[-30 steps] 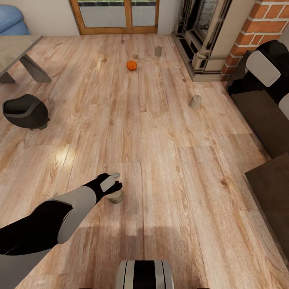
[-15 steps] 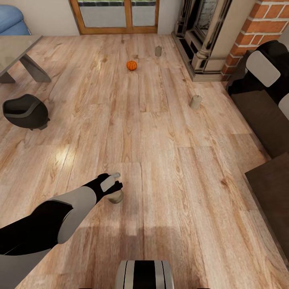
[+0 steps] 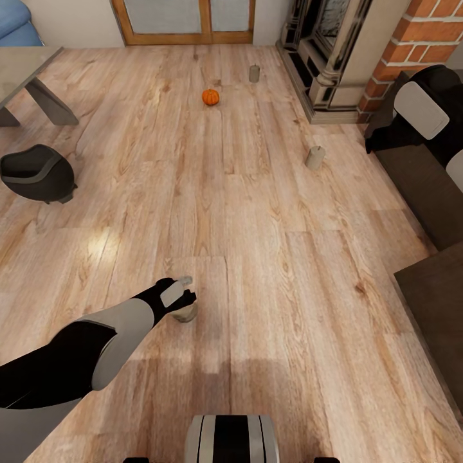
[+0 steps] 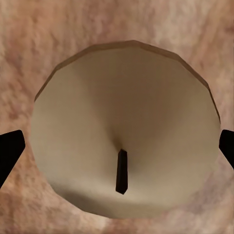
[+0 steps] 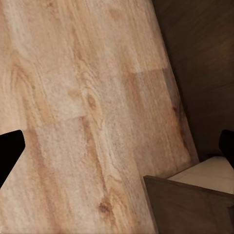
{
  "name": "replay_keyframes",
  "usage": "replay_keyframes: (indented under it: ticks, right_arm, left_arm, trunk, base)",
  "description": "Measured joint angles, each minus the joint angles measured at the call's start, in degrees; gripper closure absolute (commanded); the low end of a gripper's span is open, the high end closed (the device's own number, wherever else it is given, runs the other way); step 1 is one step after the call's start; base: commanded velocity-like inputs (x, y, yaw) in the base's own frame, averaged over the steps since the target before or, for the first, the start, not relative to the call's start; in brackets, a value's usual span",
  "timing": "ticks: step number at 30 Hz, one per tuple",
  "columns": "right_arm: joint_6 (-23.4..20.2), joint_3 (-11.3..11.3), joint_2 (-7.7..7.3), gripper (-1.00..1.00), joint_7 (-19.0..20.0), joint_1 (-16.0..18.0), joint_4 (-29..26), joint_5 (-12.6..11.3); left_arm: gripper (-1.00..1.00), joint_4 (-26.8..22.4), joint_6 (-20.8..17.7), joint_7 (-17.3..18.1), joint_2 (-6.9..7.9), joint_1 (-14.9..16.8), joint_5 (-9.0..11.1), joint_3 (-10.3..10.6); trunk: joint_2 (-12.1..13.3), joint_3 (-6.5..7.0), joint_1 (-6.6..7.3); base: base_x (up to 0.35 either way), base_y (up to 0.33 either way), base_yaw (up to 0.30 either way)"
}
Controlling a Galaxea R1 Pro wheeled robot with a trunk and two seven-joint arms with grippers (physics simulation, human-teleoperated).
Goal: Place each of the two pumpkins and all three candles from the living room inside a cabinet in the living room (use any cabinet), then make sure every cabinet is closed, and position the cauldron so it is next to a table in the living room.
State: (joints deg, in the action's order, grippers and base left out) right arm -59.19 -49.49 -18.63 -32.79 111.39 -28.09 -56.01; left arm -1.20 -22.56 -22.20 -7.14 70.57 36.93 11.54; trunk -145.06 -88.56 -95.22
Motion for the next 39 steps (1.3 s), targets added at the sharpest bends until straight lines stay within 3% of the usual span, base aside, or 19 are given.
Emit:
replay_keyframes:
  ticks: [17,18,39]
  right_arm:
    - [0.0,0.0,-0.42,-1.0,0.0,0.0,0.0,0.0]
    - [0.0,0.0,-0.42,-1.0,0.0,0.0,0.0,0.0]
    - [0.0,0.0,-0.77,-1.0,0.0,0.0,0.0,0.0]
  left_arm:
    - [-1.0,0.0,0.0,0.0,0.13,0.0,0.0,0.0]
    - [1.0,0.0,0.0,0.0,0.13,0.0,0.0,0.0]
    - [1.0,0.0,0.1,0.0,0.35,0.0,0.4,-0.4]
  trunk:
    - [0.0,0.0,0.0]
    - [0.0,0.0,0.0]
    - [0.0,0.0,0.0]
  base:
    - [0.0,0.0,0.0]
    - [0.0,0.0,0.0]
    - [0.0,0.0,0.0]
